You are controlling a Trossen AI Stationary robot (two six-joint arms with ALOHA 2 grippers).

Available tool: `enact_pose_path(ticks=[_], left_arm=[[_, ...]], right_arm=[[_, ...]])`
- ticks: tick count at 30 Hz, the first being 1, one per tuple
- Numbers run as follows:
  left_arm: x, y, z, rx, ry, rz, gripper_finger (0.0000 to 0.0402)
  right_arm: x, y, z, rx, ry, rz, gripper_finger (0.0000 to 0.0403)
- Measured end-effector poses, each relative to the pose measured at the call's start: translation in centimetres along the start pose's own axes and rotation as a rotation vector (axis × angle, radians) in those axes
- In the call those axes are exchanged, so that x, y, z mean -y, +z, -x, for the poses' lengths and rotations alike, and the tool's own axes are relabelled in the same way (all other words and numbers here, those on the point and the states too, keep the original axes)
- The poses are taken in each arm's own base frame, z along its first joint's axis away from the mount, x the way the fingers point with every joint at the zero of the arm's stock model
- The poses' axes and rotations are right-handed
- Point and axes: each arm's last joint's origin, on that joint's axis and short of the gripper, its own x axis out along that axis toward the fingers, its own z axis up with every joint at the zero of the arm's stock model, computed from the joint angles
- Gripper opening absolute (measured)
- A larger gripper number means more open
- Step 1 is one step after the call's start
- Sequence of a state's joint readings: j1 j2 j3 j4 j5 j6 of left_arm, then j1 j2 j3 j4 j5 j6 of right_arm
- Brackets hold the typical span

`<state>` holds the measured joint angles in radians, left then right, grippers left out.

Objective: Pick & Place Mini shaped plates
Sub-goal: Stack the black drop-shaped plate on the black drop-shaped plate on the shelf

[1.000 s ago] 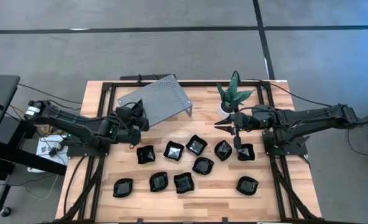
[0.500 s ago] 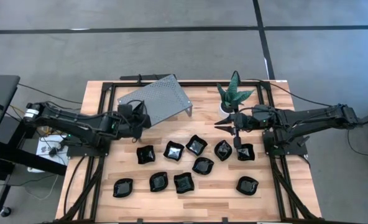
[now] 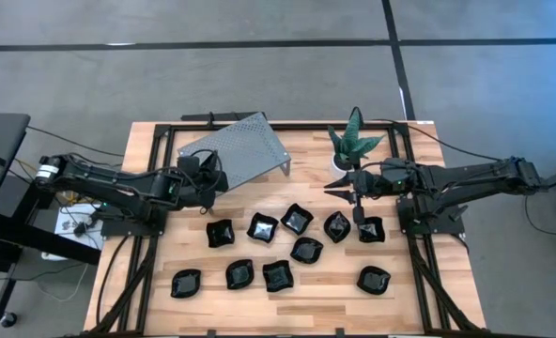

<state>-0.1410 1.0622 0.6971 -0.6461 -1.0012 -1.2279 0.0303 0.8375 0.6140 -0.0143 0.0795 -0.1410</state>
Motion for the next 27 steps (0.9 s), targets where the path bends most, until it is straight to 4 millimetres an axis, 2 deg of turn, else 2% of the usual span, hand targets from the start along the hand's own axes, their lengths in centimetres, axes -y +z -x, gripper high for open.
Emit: enact_pose_path(ticks=[7,13,27], left_arm=[[0.0,0.0,0.0,0.0,0.0,-0.008,0.0006],[0.04,-0.04,0.13,-0.001,-0.009,-0.122,0.0006],[0.12,-0.01,0.15,0.001,-0.014,-0.098,0.0006]], right_arm=[[0.01,0.0,0.0,0.0,0.0,0.0,0.0048],[0.01,0.0,0.0,0.0,0.0,0.0,0.0048],[0.01,0.0,0.0,0.0,0.0,0.0,0.0048]])
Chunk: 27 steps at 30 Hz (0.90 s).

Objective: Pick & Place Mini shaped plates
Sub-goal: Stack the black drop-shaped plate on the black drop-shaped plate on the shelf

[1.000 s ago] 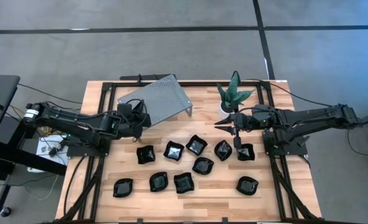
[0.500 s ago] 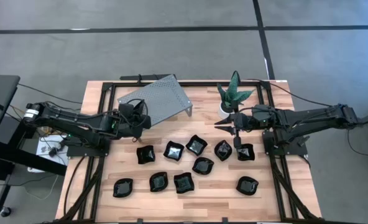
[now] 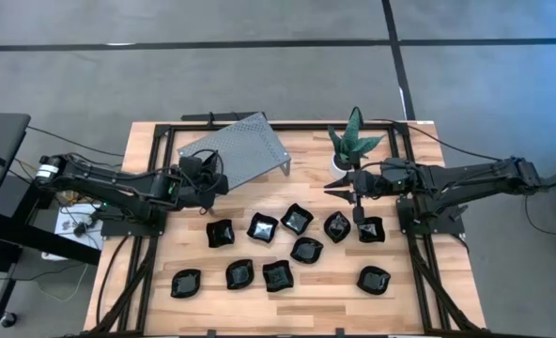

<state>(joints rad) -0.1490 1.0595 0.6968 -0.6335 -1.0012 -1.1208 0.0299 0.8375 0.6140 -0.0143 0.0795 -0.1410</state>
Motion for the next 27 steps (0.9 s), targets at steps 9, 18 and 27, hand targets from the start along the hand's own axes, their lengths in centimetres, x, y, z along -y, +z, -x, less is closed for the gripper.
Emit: enact_pose_path(ticks=[9,18,27], left_arm=[[-0.05,0.07,-0.12,0.002,0.007,0.025,0.0006],[-0.06,0.07,-0.12,0.001,0.007,0.024,0.0006],[-0.03,0.08,-0.12,0.002,0.005,0.027,0.0006]], right_arm=[[-0.02,-0.07,0.0,-0.008,0.001,0.0,0.0048],[-0.03,-0.13,-0.01,-0.013,0.002,0.0,0.0048],[-0.06,-0.35,-0.02,-0.036,0.005,0.0,0.0048]])
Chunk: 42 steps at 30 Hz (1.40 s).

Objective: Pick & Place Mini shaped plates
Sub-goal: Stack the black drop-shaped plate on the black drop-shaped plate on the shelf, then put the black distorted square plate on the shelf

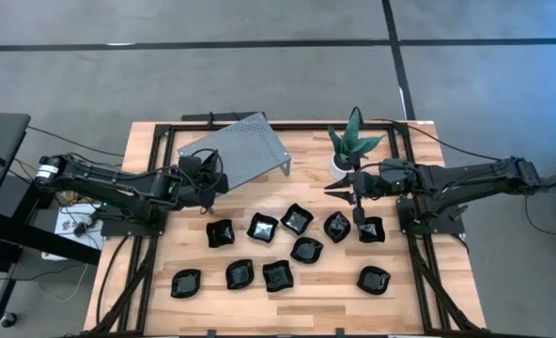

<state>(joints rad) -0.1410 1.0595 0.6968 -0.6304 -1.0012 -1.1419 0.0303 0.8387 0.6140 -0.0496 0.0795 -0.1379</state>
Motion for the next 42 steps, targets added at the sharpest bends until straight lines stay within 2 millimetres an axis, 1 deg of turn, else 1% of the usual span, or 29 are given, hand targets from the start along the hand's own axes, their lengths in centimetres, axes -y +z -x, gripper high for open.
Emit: enact_pose_path(ticks=[25,28,36,40,42], left_arm=[[0.1,0.0,0.0,-0.008,-0.011,0.0,0.0009],[0.1,0.0,0.0,-0.008,-0.011,0.0,0.0024],[0.1,0.0,0.0,-0.007,-0.01,0.003,0.0087],[0.3,0.3,0.1,-0.004,-0.023,0.021,0.0095],[0.7,1.0,0.6,0.004,-0.046,0.023,0.0094]], right_arm=[[0.0,0.0,0.0,0.004,-0.001,0.002,0.0048],[0.0,0.0,0.0,0.004,0.0,0.002,0.0048],[0.0,0.0,0.0,0.003,0.0,0.002,0.0048],[0.0,0.0,0.0,0.003,-0.001,0.002,0.0048],[0.0,0.0,0.0,0.002,-0.001,0.002,0.0048]])
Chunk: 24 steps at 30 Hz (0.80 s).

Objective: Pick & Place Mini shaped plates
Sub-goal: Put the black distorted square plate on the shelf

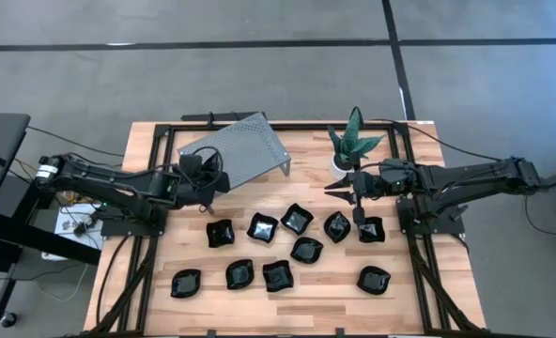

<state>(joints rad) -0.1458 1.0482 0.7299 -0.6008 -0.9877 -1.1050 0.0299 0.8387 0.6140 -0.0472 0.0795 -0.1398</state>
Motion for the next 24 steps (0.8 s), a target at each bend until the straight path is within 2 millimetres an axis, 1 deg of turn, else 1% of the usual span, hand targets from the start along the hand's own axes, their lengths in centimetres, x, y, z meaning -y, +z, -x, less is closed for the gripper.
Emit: enact_pose_path(ticks=[5,7,9,12,17,20,24], left_arm=[[1.1,2.4,2.0,0.023,-0.103,-0.031,0.0087],[1.9,2.9,2.8,0.002,-0.186,-0.038,0.0085],[2.7,2.8,3.5,-0.05,-0.302,-0.083,0.0083],[4.4,1.8,4.6,-0.128,-0.491,-0.142,0.0081],[7.5,-1.2,7.4,-0.15,-0.718,-0.192,0.0081],[9.0,-3.6,8.8,-0.15,-0.81,-0.243,0.0081],[9.8,-6.4,9.8,-0.177,-0.848,-0.331,0.0081]], right_arm=[[0.0,0.0,0.0,-0.003,0.0,0.0,0.0048],[0.0,0.0,0.0,-0.004,0.001,0.0,0.0048],[0.0,0.0,0.0,-0.004,0.001,0.0,0.0048],[0.0,0.0,0.0,-0.004,0.001,0.0,0.0048],[0.0,0.0,0.0,-0.004,0.001,0.0,0.0048],[0.0,0.0,0.0,-0.004,0.001,0.0,0.0048],[0.0,0.0,0.0,-0.004,0.001,0.0,0.0048]])
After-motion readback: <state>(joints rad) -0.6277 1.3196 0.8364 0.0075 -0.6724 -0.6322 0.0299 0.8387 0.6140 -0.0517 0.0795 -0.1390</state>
